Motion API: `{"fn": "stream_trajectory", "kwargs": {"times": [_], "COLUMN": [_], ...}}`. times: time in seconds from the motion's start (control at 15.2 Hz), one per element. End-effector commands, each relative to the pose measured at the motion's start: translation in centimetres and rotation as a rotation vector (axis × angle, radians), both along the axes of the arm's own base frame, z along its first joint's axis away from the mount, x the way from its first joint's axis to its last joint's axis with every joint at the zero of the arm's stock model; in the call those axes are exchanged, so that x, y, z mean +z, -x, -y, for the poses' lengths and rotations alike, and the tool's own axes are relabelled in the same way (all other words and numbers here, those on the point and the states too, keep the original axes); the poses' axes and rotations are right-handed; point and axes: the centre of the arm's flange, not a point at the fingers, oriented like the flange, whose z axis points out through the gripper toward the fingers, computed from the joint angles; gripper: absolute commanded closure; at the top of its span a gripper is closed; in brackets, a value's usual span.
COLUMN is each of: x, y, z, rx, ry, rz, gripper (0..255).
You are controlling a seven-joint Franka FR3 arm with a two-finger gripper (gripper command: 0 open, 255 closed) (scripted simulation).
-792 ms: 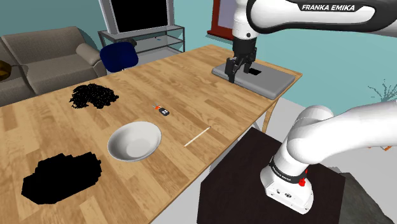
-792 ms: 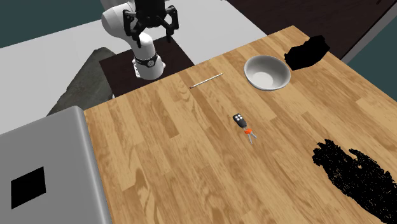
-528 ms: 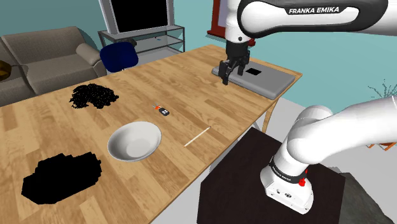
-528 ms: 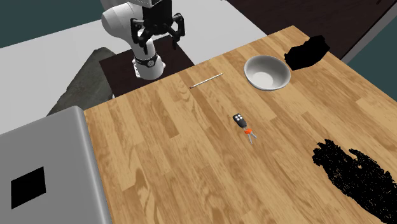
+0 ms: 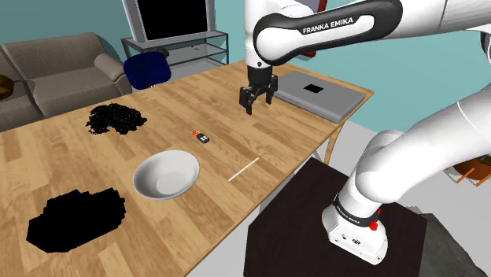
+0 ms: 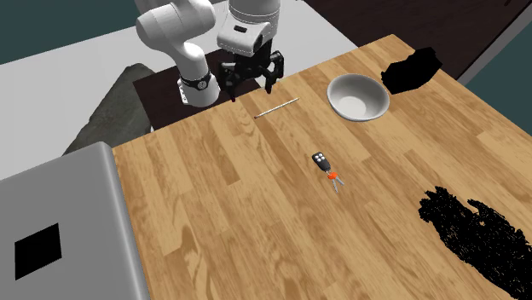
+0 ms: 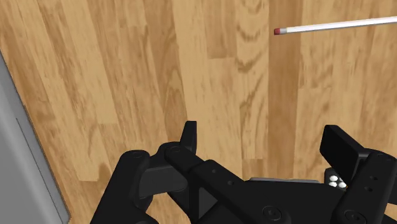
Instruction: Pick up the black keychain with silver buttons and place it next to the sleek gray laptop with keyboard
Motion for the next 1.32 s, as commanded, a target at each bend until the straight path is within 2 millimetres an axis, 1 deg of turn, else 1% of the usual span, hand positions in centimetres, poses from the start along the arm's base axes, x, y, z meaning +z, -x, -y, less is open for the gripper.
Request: {"fn": "stream_trajectory", "kwargs": {"times": [0.0,1.25], "x": [-1.4,-13.3], "y": [-1.8,-20.9], "z": [-1.0,-10.8], "rx": [-0.007,-0.073], "ry": [-0.008,-0.078], "rz": [0.002,0.013], "gripper": [0,0]}}
